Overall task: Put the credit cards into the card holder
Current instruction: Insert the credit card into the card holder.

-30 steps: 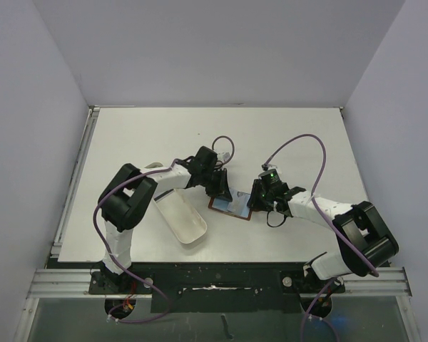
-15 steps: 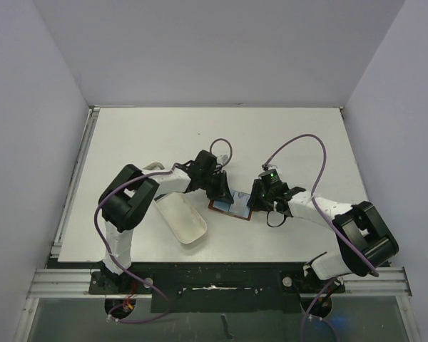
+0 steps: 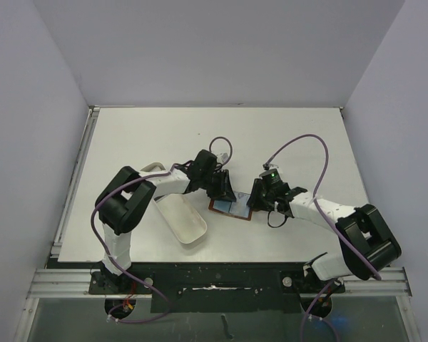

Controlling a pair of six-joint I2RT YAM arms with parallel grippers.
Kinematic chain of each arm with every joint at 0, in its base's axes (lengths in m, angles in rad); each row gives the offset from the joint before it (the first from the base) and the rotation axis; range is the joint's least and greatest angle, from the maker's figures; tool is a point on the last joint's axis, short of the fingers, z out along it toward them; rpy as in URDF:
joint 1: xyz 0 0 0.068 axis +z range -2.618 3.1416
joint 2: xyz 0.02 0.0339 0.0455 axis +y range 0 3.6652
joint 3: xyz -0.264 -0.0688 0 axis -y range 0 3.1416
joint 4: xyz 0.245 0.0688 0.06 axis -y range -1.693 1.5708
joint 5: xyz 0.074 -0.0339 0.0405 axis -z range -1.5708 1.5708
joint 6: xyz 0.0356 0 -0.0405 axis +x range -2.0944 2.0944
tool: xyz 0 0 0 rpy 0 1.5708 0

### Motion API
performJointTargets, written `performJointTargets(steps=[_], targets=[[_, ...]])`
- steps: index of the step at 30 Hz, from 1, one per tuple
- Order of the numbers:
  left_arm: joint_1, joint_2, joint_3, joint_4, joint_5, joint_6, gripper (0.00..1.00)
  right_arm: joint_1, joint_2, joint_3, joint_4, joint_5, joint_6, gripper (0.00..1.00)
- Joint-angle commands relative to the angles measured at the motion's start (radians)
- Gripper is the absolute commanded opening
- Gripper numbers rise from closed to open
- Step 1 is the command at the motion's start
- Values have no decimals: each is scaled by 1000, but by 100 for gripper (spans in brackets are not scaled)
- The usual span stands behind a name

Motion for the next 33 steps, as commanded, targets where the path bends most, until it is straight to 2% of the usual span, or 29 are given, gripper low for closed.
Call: performJointTargets(steps=[1,19,33], targets=[[-4,-58,19,4,-27,30,27,0,-59,-1,6,14,15,31],[-45,20,39,8,-26,29,30,8,-8,-53,76,3,36,20],[-66,22,43,120,5,-15,31,7,-23,-53,58,21,35,18]])
